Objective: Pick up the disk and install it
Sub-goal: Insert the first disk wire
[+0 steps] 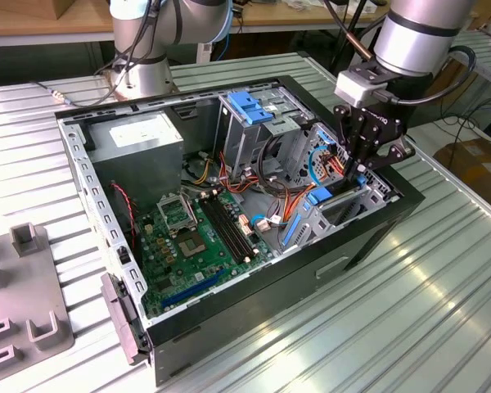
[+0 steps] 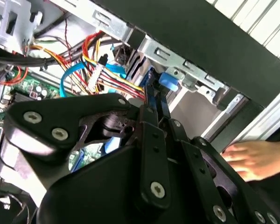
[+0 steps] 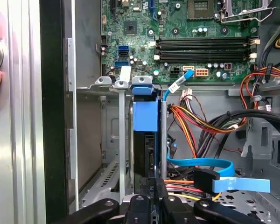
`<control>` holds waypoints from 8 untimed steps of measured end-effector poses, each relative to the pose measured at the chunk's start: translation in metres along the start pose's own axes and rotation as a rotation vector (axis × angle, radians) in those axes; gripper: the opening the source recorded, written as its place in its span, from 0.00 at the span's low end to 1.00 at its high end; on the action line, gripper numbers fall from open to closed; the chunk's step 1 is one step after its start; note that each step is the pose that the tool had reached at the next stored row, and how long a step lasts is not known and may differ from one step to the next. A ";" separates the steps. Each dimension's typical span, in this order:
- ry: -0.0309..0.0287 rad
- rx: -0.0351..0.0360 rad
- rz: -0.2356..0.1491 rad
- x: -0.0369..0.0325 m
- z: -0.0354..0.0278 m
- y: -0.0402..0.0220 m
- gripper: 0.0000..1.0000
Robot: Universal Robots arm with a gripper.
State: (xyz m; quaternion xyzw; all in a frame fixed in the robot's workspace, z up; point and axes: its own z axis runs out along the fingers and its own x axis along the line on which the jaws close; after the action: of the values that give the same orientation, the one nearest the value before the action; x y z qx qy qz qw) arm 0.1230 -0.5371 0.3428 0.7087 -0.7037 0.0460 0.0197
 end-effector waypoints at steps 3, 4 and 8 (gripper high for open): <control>-0.0016 -0.0001 0.000 0.0001 -0.0010 0.0000 0.16; -0.0019 -0.0006 0.000 0.0004 -0.0038 -0.0001 0.16; -0.0010 -0.0018 0.000 0.0007 -0.0074 -0.0003 0.16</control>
State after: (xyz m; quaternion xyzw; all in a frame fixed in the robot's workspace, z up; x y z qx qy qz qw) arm 0.1230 -0.5371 0.3502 0.7087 -0.7038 0.0451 0.0200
